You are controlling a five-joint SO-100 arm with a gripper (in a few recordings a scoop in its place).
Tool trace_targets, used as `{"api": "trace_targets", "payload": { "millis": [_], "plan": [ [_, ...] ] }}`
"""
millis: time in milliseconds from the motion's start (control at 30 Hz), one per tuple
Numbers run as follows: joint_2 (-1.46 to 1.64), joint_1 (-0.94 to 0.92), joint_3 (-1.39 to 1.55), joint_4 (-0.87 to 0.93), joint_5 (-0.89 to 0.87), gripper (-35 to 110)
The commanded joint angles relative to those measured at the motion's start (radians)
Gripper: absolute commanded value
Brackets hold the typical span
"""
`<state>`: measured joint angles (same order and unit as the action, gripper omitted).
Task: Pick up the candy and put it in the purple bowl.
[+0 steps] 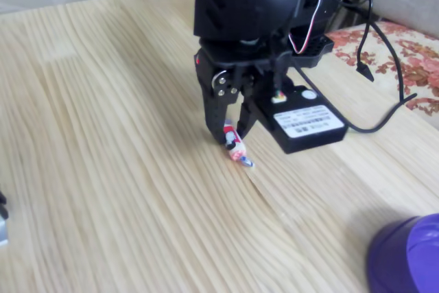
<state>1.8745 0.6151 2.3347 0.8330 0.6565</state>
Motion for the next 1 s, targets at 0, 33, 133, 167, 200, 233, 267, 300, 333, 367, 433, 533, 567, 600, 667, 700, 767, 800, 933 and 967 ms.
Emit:
{"api": "trace_targets", "payload": {
  "millis": [0,33,133,167,200,233,267,300,333,367,433,533,567,600,667,700,767,800,933,967],
  "plan": [
    [0.017,0.017,-0.026,0.011,-0.002,0],
    [0.025,0.012,-0.026,0.012,-0.008,0],
    [0.097,0.002,-0.026,0.021,-0.041,0],
    [0.138,0.002,-0.026,0.029,-0.060,0],
    [0.181,0.008,-0.037,0.044,-0.084,0],
    [0.222,0.017,-0.054,0.058,-0.110,0],
    [0.259,0.029,-0.075,0.071,-0.140,0],
    [0.291,0.046,-0.098,0.080,-0.170,0],
    [0.319,0.069,-0.118,0.087,-0.201,0],
    [0.344,0.100,-0.137,0.092,-0.236,0],
    [0.382,0.178,-0.160,0.094,-0.295,0],
    [0.397,0.282,-0.206,0.078,-0.367,0],
    [0.397,0.311,-0.219,0.067,-0.383,0],
    [0.397,0.341,-0.232,0.057,-0.400,0],
    [0.399,0.397,-0.259,0.040,-0.425,0],
    [0.399,0.425,-0.272,0.032,-0.440,0],
    [0.396,0.485,-0.288,0.005,-0.468,0],
    [0.390,0.514,-0.296,-0.009,-0.482,-1],
    [0.324,0.589,-0.333,-0.077,-0.534,-1],
    [0.298,0.600,-0.342,-0.098,-0.543,-1]
  ]
}}
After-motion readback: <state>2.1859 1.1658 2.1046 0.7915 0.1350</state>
